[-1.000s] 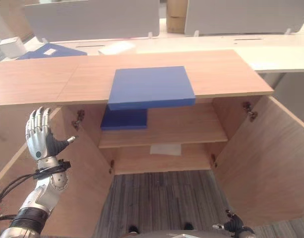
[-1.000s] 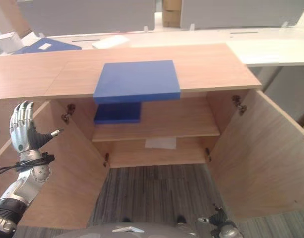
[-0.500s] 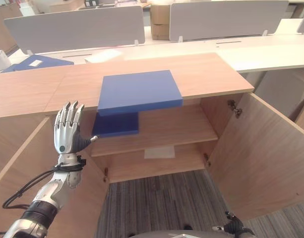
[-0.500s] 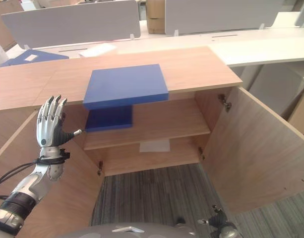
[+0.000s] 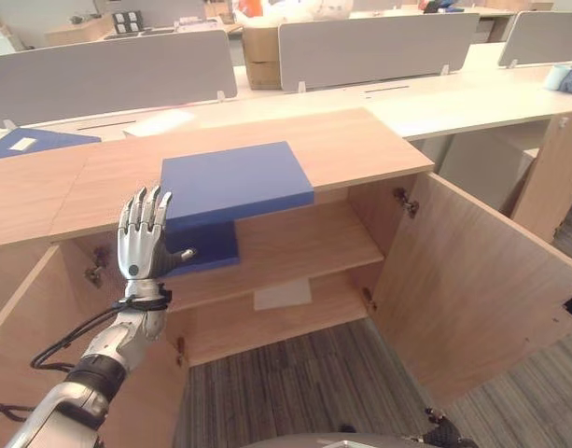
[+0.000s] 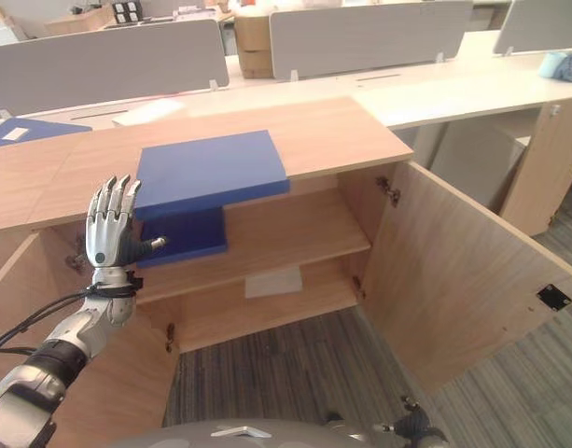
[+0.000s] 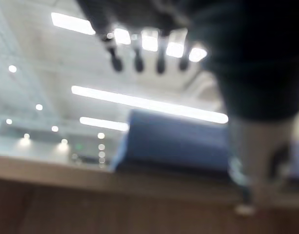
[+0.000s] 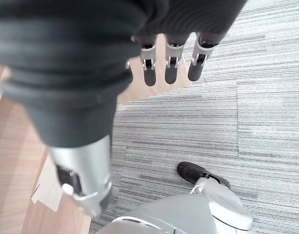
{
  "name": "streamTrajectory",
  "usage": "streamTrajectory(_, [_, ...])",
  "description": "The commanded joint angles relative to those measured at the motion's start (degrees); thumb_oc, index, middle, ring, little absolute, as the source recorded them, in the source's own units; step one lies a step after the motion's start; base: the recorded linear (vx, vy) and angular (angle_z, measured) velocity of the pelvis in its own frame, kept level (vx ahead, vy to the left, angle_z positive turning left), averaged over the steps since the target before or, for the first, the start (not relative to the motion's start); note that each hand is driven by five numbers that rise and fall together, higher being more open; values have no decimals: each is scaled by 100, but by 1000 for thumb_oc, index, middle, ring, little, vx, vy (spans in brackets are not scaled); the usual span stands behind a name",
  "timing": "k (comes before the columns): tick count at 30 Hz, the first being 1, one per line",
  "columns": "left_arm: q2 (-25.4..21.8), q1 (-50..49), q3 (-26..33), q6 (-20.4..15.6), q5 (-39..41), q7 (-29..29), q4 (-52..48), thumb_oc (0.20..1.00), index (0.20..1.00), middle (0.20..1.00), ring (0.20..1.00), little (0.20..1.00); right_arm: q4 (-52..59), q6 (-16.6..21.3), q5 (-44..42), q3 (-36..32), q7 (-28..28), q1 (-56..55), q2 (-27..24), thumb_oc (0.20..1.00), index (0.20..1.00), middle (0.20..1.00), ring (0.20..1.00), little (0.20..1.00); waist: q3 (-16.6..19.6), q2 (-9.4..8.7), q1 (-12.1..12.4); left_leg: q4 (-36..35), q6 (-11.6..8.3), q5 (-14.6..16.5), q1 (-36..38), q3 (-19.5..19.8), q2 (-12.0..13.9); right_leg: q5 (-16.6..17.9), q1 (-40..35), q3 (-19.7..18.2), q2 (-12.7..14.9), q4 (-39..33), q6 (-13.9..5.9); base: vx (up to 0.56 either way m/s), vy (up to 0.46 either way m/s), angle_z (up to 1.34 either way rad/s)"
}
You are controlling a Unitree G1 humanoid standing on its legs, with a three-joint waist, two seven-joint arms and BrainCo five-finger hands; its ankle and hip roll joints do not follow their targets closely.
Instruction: Put the empty folder in the office cabinet
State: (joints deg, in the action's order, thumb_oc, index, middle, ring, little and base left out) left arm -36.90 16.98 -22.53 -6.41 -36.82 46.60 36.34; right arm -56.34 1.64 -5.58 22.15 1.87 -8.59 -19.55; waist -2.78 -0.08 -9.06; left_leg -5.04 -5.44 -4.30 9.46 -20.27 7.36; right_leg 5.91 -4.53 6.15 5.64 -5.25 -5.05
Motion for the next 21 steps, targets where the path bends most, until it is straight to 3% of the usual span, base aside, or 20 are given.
streamTrajectory(1, [-144,770,157,33,-4,84,143,1000,1000,1000,1000,1000,-75,221,136,-74,-18,473,-121,1000,1000,1000,1000,1000,-330,192,-10,4,188,720,176,229,19,-641,-310,-111,-73,25,-108,35,22,-19])
streamTrajectory(21, [-231,1733,-106,-38,338,-407,1443,1000,1000,1000,1000,1000,-221,454,244,-160,74,383,-232,1000,1000,1000,1000,1000,-232,236,-319,4,292,855,272,-42,-97,-557,-234,-325,-68,25,-208,23,26,-6])
